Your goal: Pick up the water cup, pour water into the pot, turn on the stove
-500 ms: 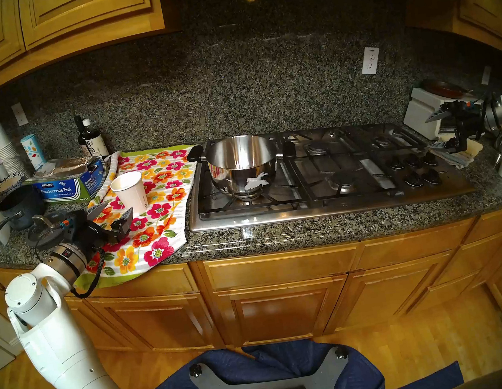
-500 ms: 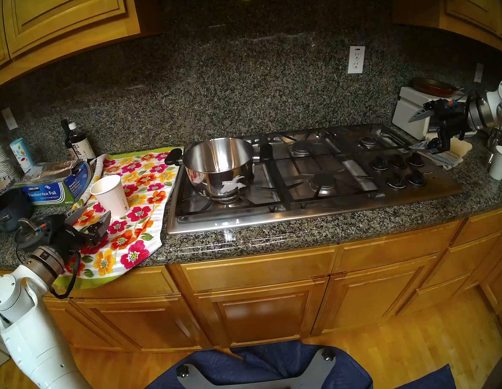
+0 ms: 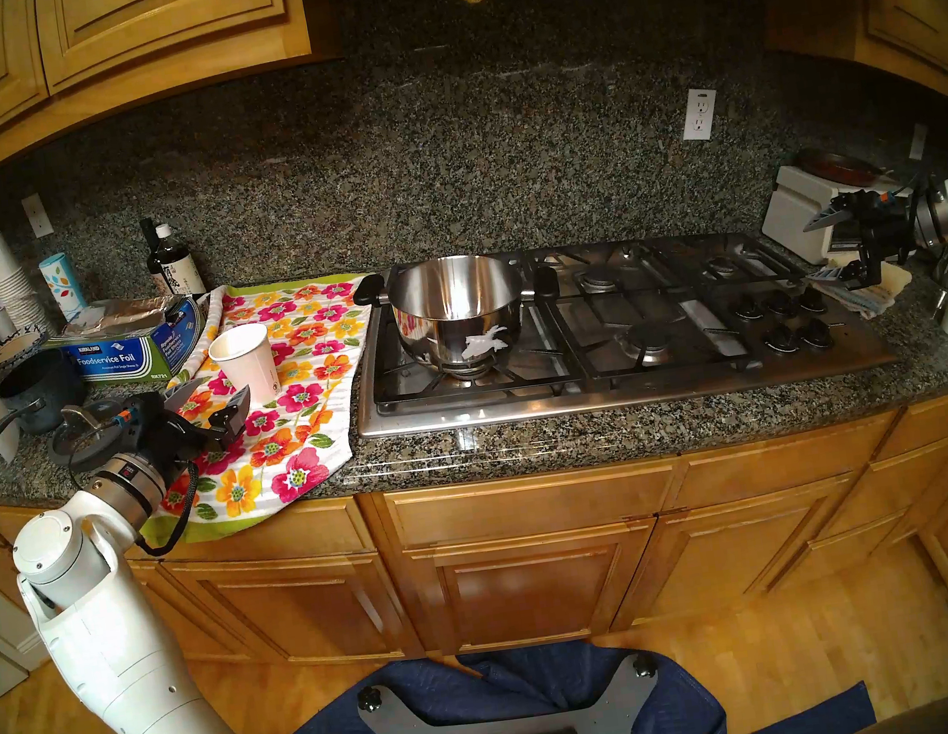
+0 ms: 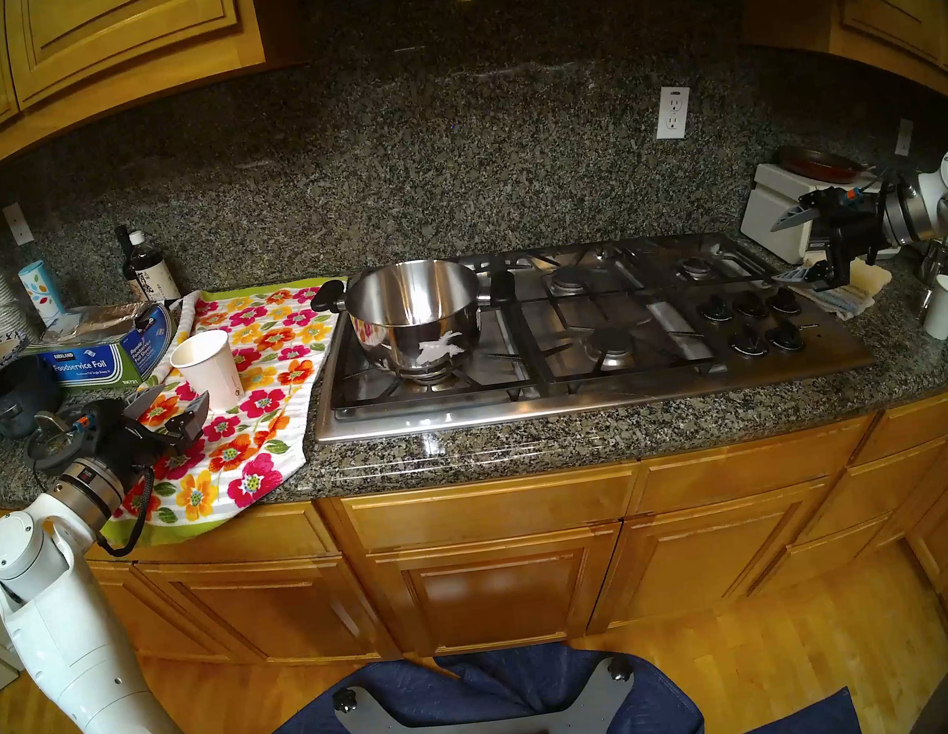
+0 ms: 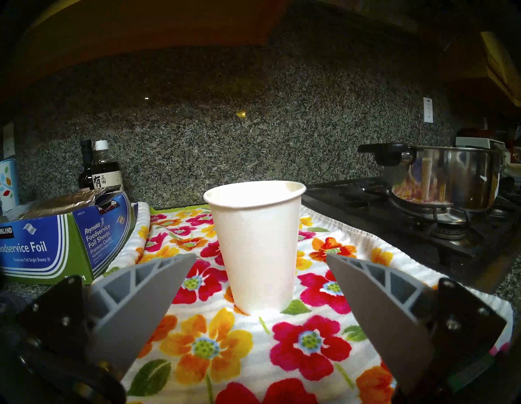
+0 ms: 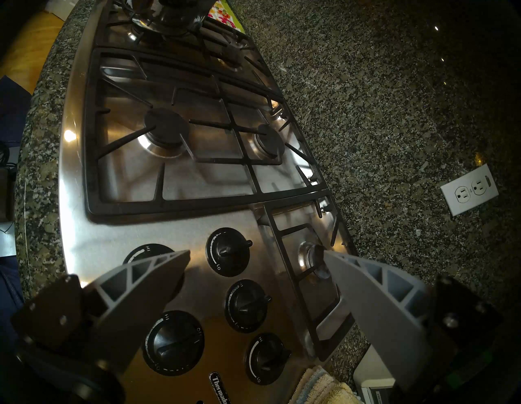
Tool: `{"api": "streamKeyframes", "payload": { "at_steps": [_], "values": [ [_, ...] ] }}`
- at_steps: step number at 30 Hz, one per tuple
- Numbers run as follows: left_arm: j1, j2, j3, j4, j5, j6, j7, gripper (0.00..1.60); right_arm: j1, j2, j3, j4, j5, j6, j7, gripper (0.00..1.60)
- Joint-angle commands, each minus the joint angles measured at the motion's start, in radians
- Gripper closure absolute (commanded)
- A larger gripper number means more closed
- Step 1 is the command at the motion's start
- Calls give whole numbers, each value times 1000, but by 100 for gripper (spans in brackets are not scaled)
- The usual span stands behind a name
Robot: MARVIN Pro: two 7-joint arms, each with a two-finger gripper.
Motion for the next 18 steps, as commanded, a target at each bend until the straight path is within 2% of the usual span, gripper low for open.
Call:
{"api": "streamKeyframes", "payload": {
  "at_steps": [1, 18],
  "values": [
    [-59, 12, 13, 8, -9, -10, 19, 0, 28, 0, 12, 2, 5, -2, 3, 0],
    [-109, 32, 53, 70, -6, -13, 65, 0, 27, -1, 12, 4, 6, -3, 3, 0]
  ]
}}
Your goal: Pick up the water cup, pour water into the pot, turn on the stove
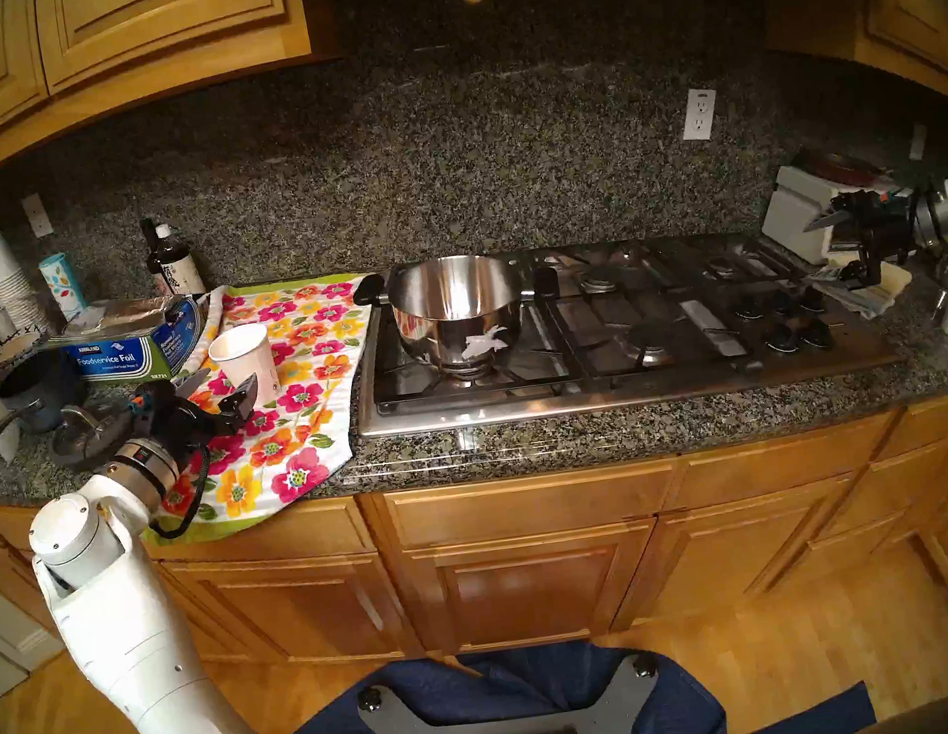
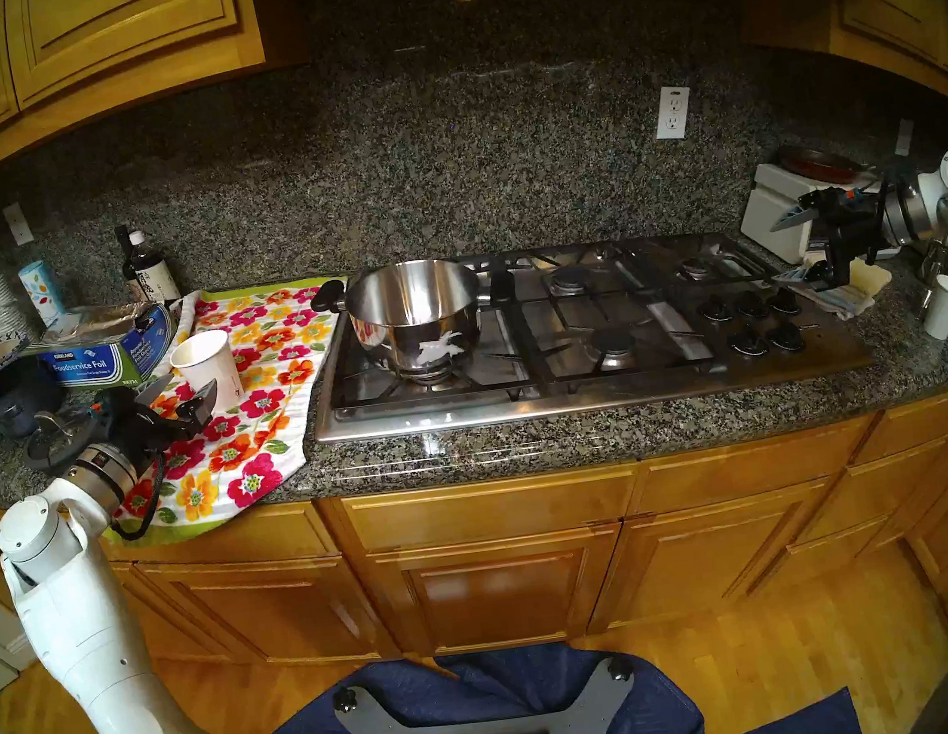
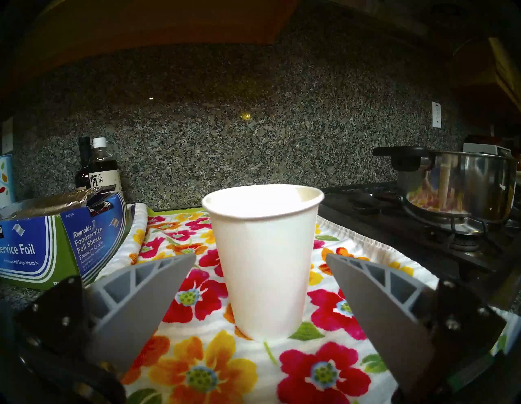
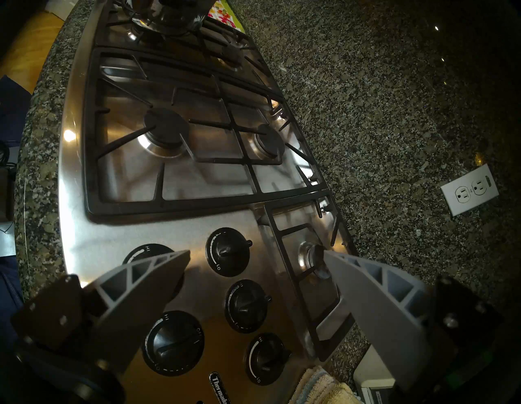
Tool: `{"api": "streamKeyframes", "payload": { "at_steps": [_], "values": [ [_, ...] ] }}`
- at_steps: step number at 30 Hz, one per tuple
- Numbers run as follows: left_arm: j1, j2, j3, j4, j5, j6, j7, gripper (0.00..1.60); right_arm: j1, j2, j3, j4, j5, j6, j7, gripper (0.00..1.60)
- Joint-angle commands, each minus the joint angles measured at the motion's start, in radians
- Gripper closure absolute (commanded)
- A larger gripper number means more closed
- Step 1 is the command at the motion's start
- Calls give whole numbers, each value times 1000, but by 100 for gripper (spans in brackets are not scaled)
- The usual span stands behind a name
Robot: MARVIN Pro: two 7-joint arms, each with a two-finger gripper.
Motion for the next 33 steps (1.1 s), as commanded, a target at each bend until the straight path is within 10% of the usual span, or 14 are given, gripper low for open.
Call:
{"api": "streamKeyframes", "payload": {
  "at_steps": [1, 33],
  "values": [
    [-61, 20, 15, 0, -11, -6, 8, 0, 28, 1, 12, 2, 6, -3, 3, 0],
    [-111, 47, 72, 83, -11, -46, 35, 0, 28, 0, 12, 3, 6, -3, 4, 0]
  ]
}}
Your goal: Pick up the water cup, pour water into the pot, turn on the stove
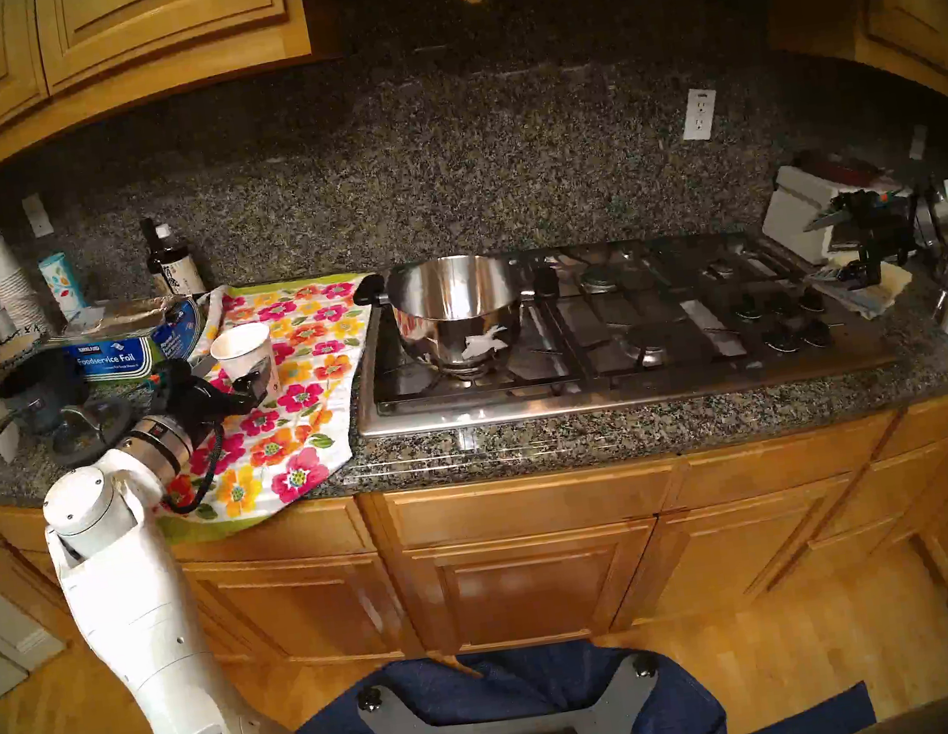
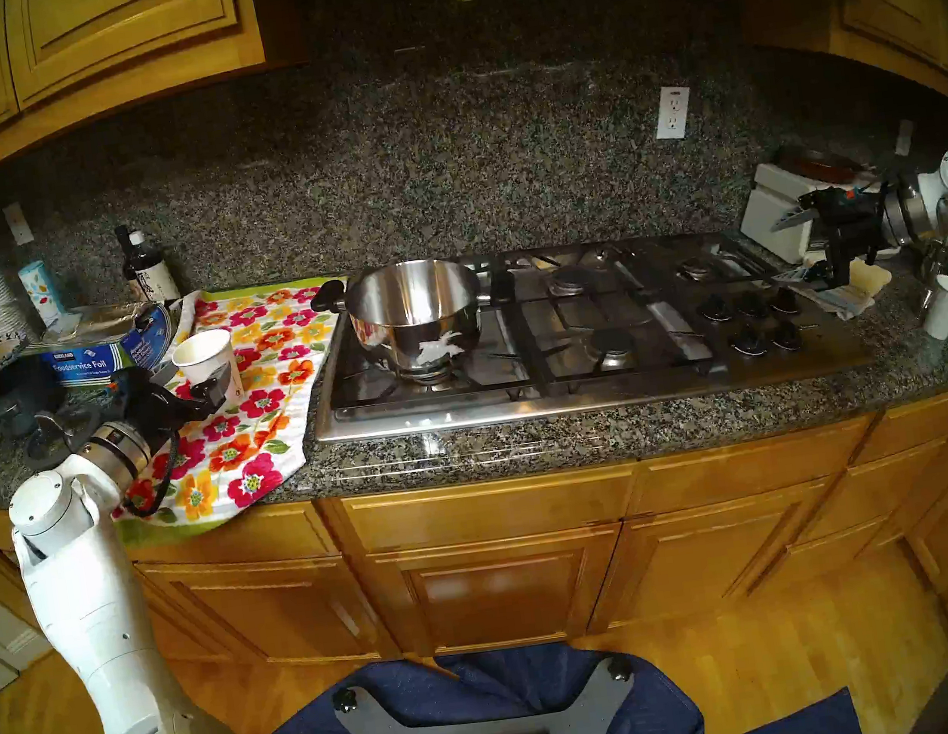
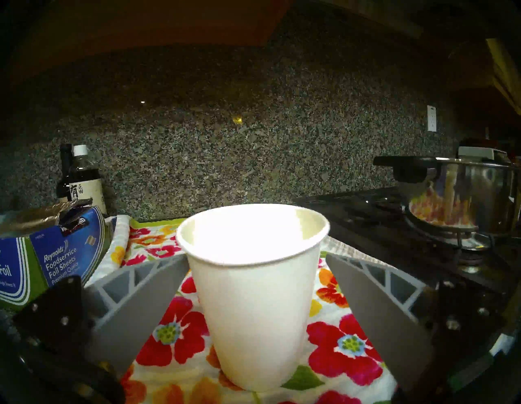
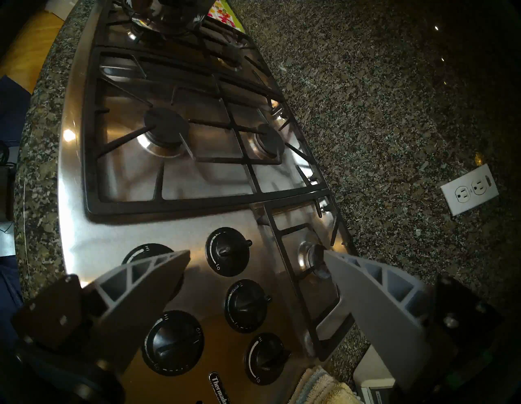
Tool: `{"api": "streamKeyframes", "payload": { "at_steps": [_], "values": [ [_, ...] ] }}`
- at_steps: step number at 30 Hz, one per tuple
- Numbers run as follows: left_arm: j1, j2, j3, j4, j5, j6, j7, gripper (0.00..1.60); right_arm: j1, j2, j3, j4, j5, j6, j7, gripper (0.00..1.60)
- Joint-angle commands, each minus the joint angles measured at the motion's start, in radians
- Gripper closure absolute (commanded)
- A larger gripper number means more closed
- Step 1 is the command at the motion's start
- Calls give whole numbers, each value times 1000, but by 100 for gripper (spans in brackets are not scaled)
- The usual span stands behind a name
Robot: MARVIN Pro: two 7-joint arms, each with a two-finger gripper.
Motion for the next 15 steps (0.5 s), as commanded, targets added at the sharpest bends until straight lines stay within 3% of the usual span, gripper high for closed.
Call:
{"api": "streamKeyframes", "payload": {
  "at_steps": [1, 15],
  "values": [
    [-51, 15, 11, 7, -9, -32, 10, 0, 29, 2, 12, 1, 6, -2, 4, 0],
    [-59, 27, 24, 50, -9, -59, 34, 0, 29, 2, 12, 1, 6, -3, 5, 0]
  ]
}}
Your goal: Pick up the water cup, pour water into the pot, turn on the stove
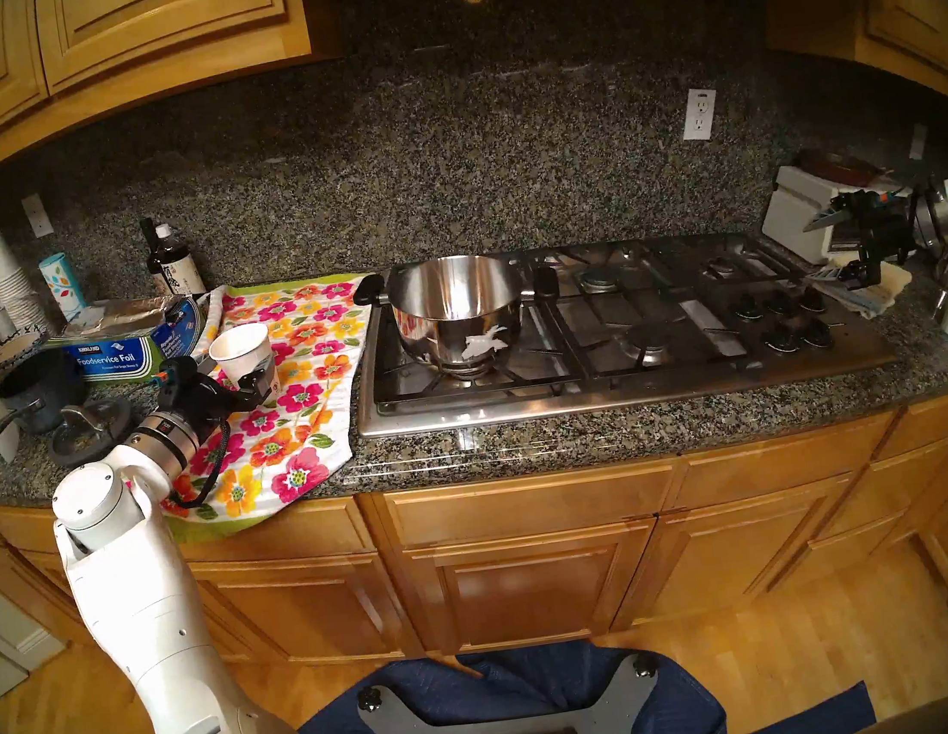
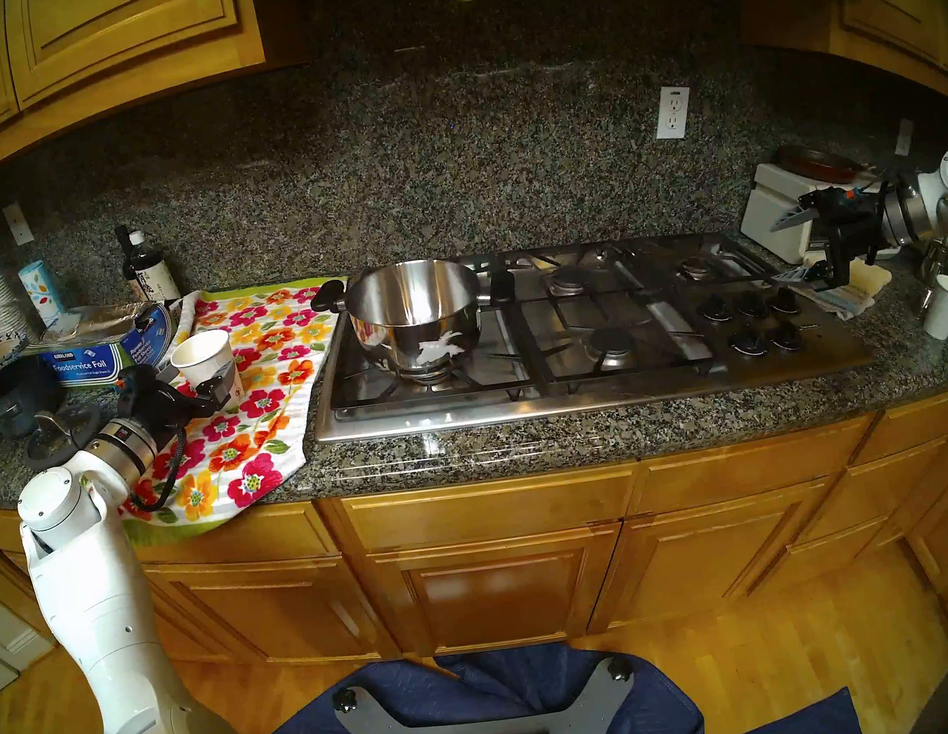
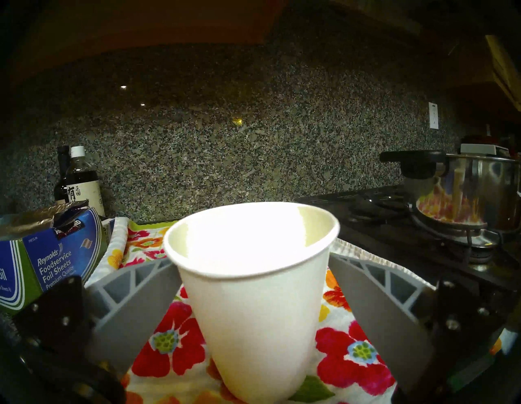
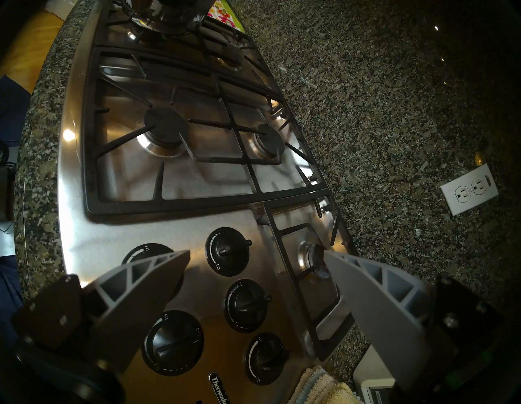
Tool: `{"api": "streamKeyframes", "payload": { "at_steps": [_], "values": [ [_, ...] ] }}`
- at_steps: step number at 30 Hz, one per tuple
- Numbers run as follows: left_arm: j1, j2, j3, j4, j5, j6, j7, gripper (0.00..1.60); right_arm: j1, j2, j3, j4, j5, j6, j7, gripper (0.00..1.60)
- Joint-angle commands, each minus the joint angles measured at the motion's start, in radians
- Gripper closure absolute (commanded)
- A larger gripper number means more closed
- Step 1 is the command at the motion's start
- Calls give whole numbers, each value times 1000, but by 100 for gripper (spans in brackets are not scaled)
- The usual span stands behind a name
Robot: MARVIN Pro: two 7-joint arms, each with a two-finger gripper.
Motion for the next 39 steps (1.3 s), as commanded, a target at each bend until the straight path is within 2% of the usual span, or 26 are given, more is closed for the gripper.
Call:
{"api": "streamKeyframes", "payload": {
  "at_steps": [1, 18, 19, 22, 23, 26, 28, 30, 35, 38, 39],
  "values": [
    [-43, 15, 4, -1, -10, -18, 7, 0, 29, 2, 12, 0, 6, -2, 5, 0],
    [-60, 34, 20, 42, -21, -40, 17, 2, 29, 2, 12, 1, 6, -3, 4, 0],
    [-60, 35, 20, 43, -22, -40, 17, 31, 29, 2, 12, 1, 6, -3, 4, 0],
    [-60, 36, 22, 46, -24, -43, 14, 29, 29, 2, 12, 1, 6, -3, 4, 0],
    [-59, 37, 22, 46, -24, -43, 13, 41, 29, 2, 12, 1, 6, -3, 5, 0],
    [-57, 36, 23, 44, -25, -44, 8, 46, 29, 2, 12, 1, 6, -3, 5, 0],
    [-56, 36, 23, 40, -27, -44, 4, 45, 29, 1, 12, 1, 6, -3, 5, 0],
    [-55, 36, 23, 36, -28, -44, 0, 60, 29, 1, 12, 1, 6, -3, 4, 0],
    [-59, 41, 26, 25, -28, -41, -11, 63, 28, 1, 12, 2, 6, -3, 4, 0],
    [-70, 46, 30, 12, -26, -35, -15, 80, 28, 1, 12, 2, 6, -3, 3, 0],
    [-74, 48, 32, 11, -26, -35, -16, 78, 28, 1, 12, 2, 6, -3, 3, 0]
  ]
}}
